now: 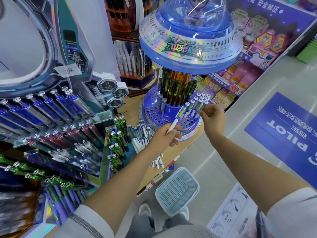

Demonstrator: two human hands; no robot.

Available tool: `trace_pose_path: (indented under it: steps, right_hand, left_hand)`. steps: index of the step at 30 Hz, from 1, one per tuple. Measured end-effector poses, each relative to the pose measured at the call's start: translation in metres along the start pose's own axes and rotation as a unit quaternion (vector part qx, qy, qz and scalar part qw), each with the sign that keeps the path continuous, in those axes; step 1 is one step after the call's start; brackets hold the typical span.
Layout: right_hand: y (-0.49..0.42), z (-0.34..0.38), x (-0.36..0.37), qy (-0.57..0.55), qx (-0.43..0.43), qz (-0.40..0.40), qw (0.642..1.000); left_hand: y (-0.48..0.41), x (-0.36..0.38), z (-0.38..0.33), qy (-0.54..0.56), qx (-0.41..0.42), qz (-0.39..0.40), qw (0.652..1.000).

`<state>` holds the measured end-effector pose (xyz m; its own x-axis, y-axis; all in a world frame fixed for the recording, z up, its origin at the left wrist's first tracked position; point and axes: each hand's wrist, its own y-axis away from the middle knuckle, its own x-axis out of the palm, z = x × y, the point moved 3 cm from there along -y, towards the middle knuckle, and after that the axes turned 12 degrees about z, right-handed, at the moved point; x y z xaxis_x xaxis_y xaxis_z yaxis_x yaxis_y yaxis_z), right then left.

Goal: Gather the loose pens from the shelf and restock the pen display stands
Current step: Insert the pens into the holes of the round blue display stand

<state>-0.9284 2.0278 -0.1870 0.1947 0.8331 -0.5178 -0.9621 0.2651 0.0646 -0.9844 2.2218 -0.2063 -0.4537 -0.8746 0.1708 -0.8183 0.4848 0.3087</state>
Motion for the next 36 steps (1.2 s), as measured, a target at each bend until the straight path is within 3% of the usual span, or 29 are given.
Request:
trace_pose_path:
  steps: [3, 6, 10, 12, 14, 16, 18, 20, 26, 36]
  right_hand:
    - [-0.002, -0.013, 0.001, 0.01, 0.044, 0.02, 0.999]
    - [0.011, -0.012, -0.004, -0.032, 0.005, 0.033, 0.999]
    - [0.035, 0.001, 0.001, -0.109, -0.061, 0.228, 0.966]
    - [0.041, 0.005, 0.002, -0.098, -0.077, 0.281, 0.951]
    - [0.04, 0.01, -0.002, -0.124, -0.078, 0.265, 0.953]
    - [0.035, 0.013, -0.013, -0.156, -0.068, 0.208, 0.963]
    - [0.028, 0.011, -0.023, -0.16, -0.058, 0.14, 0.975]
    - [0.022, 0.009, -0.027, -0.136, -0.051, 0.087, 0.986]
    - [0.016, 0.005, -0.01, -0.021, -0.031, 0.036, 0.999]
    - [0.014, 0.012, 0.002, 0.026, -0.044, 0.001, 0.999]
  left_hand:
    - [0.002, 0.001, -0.001, -0.008, -0.001, -0.003, 1.0]
    - [0.001, 0.005, -0.001, -0.019, 0.001, -0.005, 1.0]
    - [-0.003, 0.019, -0.007, -0.052, -0.001, 0.003, 0.999]
    - [-0.008, 0.027, -0.009, -0.078, -0.003, 0.008, 0.997]
    - [-0.012, 0.03, -0.009, -0.114, 0.007, -0.001, 0.993]
    - [-0.011, 0.022, -0.011, -0.194, 0.042, -0.069, 0.978]
    - [-0.004, 0.008, -0.015, -0.309, 0.082, -0.173, 0.932]
    - [0.002, 0.001, -0.017, -0.41, 0.097, -0.218, 0.88]
    - [-0.004, -0.009, 0.007, -0.49, -0.041, -0.124, 0.862]
    - [-0.008, -0.021, 0.016, -0.479, -0.03, -0.134, 0.867]
